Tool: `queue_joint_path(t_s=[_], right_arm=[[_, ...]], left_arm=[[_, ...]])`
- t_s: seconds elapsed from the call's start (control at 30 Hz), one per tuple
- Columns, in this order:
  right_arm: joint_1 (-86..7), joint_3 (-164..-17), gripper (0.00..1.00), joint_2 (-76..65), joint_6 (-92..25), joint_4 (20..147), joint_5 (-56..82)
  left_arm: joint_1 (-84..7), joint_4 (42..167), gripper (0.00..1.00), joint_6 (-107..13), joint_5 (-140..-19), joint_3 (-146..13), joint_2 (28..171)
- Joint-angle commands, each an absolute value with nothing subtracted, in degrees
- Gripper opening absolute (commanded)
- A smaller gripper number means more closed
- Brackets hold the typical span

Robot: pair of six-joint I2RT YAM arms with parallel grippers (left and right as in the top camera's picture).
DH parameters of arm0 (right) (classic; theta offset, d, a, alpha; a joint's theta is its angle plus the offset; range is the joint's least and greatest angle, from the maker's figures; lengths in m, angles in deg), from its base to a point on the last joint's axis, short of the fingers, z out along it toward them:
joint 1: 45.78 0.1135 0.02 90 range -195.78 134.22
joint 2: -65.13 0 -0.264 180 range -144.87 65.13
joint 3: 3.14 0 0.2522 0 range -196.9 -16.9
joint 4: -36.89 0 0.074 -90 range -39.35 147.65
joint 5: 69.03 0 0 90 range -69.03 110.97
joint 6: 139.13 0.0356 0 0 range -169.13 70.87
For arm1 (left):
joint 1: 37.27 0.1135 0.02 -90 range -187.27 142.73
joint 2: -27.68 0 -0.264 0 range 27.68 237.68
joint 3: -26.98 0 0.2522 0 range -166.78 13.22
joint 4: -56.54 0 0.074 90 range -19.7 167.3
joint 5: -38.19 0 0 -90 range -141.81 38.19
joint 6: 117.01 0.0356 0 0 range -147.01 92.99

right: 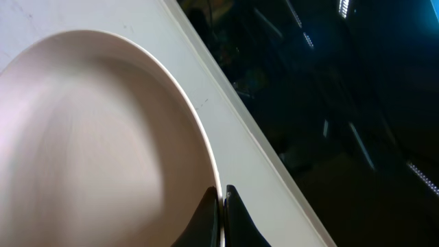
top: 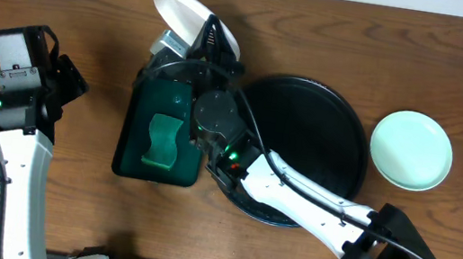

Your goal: Clean dirty plates on tray and stack at the side

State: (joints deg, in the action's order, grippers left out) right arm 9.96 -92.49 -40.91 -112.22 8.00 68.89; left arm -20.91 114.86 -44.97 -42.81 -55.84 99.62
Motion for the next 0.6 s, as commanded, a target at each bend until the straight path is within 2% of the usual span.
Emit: queue_joint_path(t_s=[0.0, 0.57], right_arm=[[11.01, -93.61, 0.01, -41.39, -112.64, 7.74, 69.15], [11.01, -93.61, 0.01, -41.39, -117.05, 7.72, 69.17]], left_arm=[[-20.69, 114.79, 0.79, -44.64, -42.11, -56.65, 99.05], [-20.69, 114.79, 0.79, -44.64, -42.11, -56.65, 99.05]])
